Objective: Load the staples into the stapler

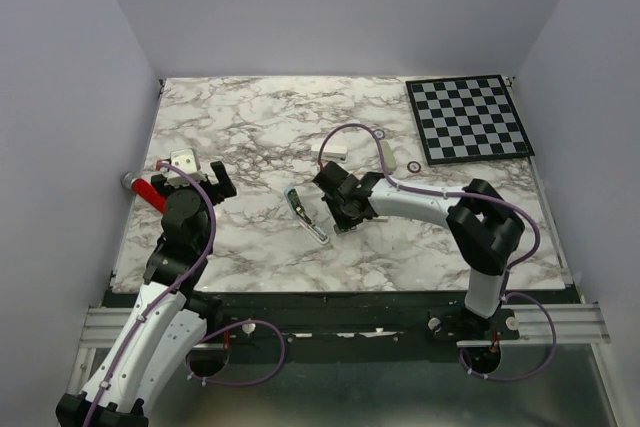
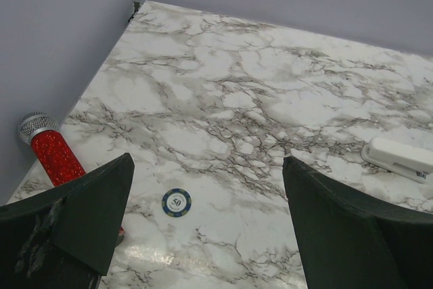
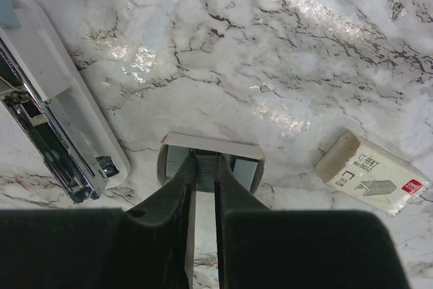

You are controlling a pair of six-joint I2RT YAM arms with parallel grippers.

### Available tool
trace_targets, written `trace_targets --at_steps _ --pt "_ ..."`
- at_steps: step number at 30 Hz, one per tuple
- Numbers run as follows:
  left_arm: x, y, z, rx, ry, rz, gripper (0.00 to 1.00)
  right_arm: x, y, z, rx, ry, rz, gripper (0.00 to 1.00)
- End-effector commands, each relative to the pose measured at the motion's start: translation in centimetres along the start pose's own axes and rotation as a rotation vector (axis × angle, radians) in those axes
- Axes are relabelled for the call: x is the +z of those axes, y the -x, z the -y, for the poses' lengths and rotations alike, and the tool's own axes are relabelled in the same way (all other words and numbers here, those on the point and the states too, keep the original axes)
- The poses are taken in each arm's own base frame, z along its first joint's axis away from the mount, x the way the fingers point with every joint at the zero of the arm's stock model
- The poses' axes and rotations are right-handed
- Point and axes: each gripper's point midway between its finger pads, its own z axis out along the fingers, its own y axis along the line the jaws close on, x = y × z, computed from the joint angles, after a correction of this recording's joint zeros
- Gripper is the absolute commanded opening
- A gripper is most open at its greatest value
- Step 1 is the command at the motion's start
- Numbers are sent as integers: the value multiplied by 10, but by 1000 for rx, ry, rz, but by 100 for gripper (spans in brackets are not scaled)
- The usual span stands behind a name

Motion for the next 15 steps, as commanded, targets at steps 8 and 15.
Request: trace_targets --at_steps 8,15 --pt "-1 5 4 -7 -26 17 99 -53 51 -18 -96 134 186 17" --pt "-1 5 4 -8 -25 19 99 -54 70 -56 -157 263 277 17"
